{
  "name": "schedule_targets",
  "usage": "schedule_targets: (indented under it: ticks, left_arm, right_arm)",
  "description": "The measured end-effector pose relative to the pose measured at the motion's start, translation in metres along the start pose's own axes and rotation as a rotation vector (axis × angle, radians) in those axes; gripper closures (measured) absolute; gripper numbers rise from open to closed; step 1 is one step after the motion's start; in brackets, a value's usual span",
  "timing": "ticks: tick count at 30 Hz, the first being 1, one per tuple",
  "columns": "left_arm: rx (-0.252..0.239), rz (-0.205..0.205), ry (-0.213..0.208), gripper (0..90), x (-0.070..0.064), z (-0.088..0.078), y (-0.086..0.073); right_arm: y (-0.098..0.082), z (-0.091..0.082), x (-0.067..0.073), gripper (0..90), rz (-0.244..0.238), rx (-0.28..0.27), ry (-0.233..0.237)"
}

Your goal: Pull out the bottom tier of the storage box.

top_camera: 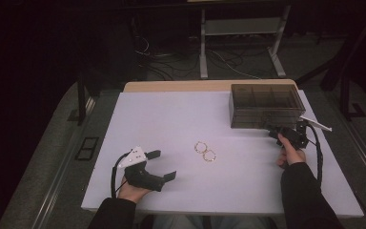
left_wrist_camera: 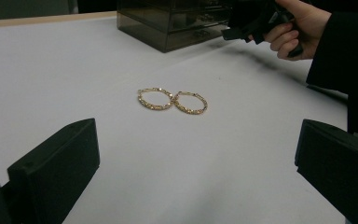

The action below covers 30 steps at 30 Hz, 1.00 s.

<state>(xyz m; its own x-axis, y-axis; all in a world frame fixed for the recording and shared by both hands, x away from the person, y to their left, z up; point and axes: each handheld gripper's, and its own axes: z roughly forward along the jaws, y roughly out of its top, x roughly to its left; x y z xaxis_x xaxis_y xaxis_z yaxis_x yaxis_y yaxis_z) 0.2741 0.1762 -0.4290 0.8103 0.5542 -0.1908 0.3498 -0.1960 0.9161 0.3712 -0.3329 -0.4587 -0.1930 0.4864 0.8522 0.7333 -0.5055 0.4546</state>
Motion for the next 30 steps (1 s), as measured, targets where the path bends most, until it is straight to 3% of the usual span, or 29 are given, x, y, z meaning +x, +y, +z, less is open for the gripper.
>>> schedule_targets:
  ticks: [8, 9, 13, 15, 16, 30]
  left_arm:
    - [-0.008, -0.004, 0.005, 0.0, 0.001, -0.002, 0.000]
    - [-0.007, -0.003, 0.005, 0.0, 0.001, -0.002, 0.000]
    - [-0.005, 0.000, 0.005, 0.0, 0.001, -0.002, 0.000]
    - [-0.005, 0.004, 0.007, 0.0, 0.002, -0.002, 0.001]
    - [-0.007, 0.003, 0.008, 0.0, 0.002, -0.003, 0.001]
    - [-0.009, 0.007, 0.012, 0.0, 0.003, -0.004, 0.001]
  right_arm:
    - [0.001, 0.000, -0.005, 0.4, 0.045, -0.033, -0.050]
    - [0.001, 0.000, -0.006, 5.6, 0.042, -0.037, -0.057]
    - [0.002, -0.002, -0.007, 12.7, 0.048, -0.051, -0.076]
    - [0.003, -0.003, -0.007, 14.7, 0.067, -0.056, -0.090]
    - [0.003, -0.004, -0.008, 20.5, 0.081, -0.060, -0.106]
    - [0.003, 0.000, -0.014, 35.6, 0.104, -0.073, -0.148]
